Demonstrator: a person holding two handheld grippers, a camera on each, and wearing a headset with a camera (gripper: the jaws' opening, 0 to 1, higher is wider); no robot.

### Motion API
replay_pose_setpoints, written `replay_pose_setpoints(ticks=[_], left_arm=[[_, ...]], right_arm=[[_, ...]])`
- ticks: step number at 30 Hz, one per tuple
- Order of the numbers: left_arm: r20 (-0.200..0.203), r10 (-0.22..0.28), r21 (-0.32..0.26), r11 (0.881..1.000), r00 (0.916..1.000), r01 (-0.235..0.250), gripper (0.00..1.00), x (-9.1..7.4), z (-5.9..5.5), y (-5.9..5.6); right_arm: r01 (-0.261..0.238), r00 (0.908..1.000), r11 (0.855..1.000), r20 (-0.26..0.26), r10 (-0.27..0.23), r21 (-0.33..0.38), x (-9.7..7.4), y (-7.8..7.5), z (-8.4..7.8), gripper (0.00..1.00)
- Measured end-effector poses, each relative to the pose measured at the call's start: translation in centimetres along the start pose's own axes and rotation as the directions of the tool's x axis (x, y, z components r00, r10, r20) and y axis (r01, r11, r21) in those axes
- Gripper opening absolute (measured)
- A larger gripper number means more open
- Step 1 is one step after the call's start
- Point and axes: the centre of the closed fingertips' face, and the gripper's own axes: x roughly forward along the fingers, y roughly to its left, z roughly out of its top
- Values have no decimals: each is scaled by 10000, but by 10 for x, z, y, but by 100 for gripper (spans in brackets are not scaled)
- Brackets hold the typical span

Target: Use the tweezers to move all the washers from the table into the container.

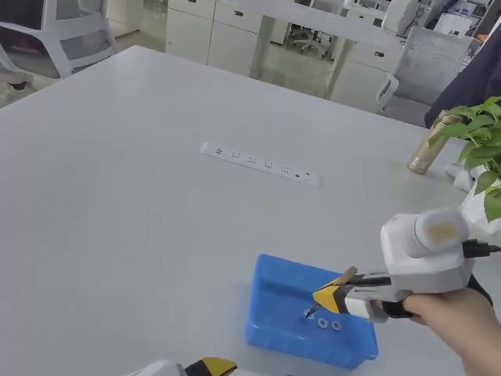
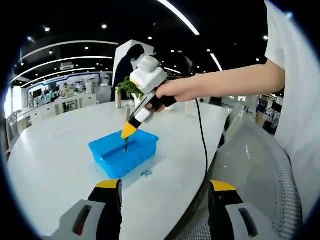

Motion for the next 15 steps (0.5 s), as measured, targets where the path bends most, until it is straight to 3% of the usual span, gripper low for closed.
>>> replay_pose_setpoints(ticks=[15], left_arm=[[-37,12,-1,10000,10000,-12,70,0,-1,0]], right_arm=[[-85,9993,9998,-372,92,175,5,1,-4,3]])
